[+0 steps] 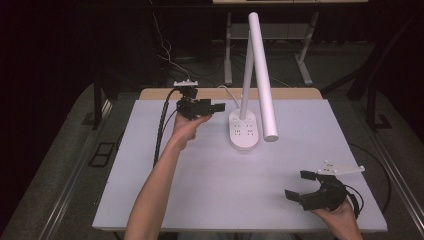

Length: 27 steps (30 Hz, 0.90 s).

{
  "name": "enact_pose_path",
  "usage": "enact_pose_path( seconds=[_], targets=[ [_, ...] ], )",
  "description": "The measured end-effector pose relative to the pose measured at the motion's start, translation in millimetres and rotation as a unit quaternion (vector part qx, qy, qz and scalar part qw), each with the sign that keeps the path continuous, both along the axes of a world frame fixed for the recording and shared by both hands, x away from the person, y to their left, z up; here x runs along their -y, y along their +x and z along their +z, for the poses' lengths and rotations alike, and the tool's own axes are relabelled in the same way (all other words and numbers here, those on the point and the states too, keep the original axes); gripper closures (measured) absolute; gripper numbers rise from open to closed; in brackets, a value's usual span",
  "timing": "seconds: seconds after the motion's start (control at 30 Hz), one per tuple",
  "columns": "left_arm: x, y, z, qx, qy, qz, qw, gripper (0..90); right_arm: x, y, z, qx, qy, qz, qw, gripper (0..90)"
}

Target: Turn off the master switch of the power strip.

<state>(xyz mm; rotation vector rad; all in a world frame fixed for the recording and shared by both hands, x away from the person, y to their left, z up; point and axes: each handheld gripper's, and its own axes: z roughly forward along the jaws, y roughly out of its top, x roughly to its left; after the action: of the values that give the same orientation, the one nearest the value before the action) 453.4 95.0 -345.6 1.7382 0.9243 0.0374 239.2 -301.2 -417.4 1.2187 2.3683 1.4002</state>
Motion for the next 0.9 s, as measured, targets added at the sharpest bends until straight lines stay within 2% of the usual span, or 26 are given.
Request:
enact_pose_path(
  seconds=[0.17,0.3,0.37,0.57,0.67,0.8,0.9],
  targets=[
    [-9.8,-14.0,2.2,0.006,0.01,-0.006,0.9999,0.4,-0.1,0.1,0.1,0.001,0.0,0.0,1.0,0.0],
    [-17.5,-26.6,3.9,0.015,0.009,-0.008,0.9998,0.0,-0.4,-0.1,0.1,0.001,0.0,0.0,1.0,0.1],
    [-20.2,-33.1,4.2,0.024,0.02,-0.014,0.9994,0.0,-0.2,0.0,0.0,0.0,0.0,0.0,1.0,0.0],
    [-27.6,-57.0,6.2,0.043,0.03,-0.022,0.9984,0.0,0.6,0.4,-0.1,0.004,-0.001,-0.002,1.0,0.0],
    [-31.4,-69.1,5.8,0.05,0.044,-0.025,0.9974,0.0,-0.3,0.1,0.3,0.001,-0.002,-0.001,1.0,0.0],
    [-37.2,-84.0,2.0,0.053,0.039,-0.023,0.9975,0.0,-1.9,-0.2,0.3,0.002,-0.003,0.002,1.0,0.0],
    [-40.8,-93.3,-3.1,0.053,0.046,-0.023,0.9972,0.0,-2.5,-0.4,0.5,0.002,-0.003,0.003,1.0,0.1]
  ],
)
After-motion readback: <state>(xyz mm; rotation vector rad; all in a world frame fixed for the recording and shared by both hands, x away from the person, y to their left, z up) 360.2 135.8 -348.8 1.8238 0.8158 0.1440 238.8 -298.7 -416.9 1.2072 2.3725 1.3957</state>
